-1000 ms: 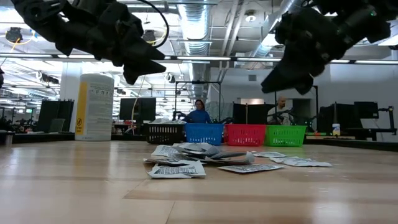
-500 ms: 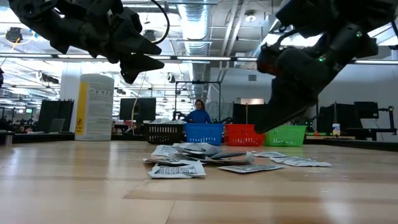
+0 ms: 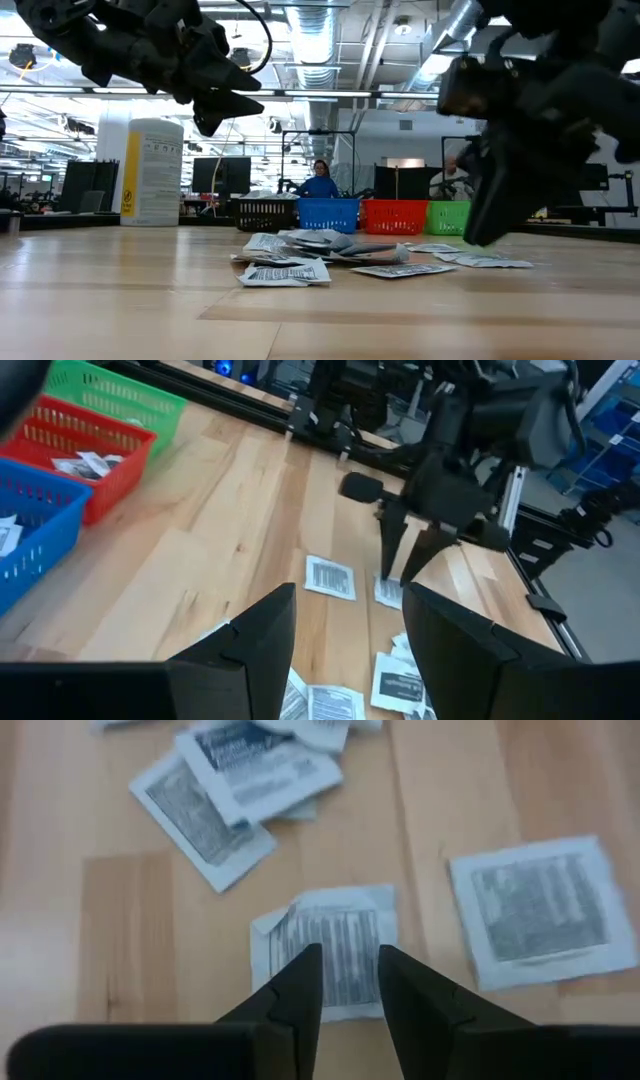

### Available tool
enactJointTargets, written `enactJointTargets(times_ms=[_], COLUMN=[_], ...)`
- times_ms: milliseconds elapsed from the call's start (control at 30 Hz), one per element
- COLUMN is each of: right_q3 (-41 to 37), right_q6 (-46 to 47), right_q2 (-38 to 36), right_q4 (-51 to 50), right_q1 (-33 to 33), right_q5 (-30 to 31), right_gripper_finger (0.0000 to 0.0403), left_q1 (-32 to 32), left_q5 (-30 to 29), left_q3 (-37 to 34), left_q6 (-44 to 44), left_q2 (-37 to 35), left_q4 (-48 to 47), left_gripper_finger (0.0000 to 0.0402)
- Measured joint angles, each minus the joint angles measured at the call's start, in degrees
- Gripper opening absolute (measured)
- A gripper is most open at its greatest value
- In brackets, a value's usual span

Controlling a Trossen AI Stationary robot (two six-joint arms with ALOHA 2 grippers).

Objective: Pick & Place First Aid Supplies
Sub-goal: Put the gray towelette pack in the red bin

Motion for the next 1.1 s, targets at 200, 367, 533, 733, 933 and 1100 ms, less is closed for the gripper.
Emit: enactJointTargets(times_ms=[200,367,533,733,933,1100], right_q3=[0.12,0.33,0.55,0.76,0.19,0.12], right_q6=[2.27,2.27,2.48,5.23,5.01,5.02], right_q2=[1.50,3.07,6.77,8.10,6.55,5.71], right_q4=[-0.69,-1.13,-0.85,0.55,1.20,1.79], right_q1=[-0.78,-1.17,-1.17,-0.89,-1.33,-1.69], right_q5=[0.47,0.06,-1.79,-1.84,-2.01,-2.56], right_gripper_finger=[0.0095,0.0095,0.0095,0.0066,0.0008,0.0010], left_q1=[0.04,0.04,0.04,0.04,0.04,0.04], left_q5=[-0.55,-0.57,-0.57,-0.57,-0.57,-0.55], left_q3=[0.00,0.00,0.00,0.00,0.00,0.00], left_q6=[0.00,0.01,0.01,0.01,0.01,-0.18], left_q2=[0.00,0.00,0.00,0.00,0.00,0.00], left_q4=[0.20,0.18,-0.11,-0.42,-0.45,-0.45], left_gripper_finger=[0.0186,0.0186,0.0186,0.0186,0.0186,0.0186])
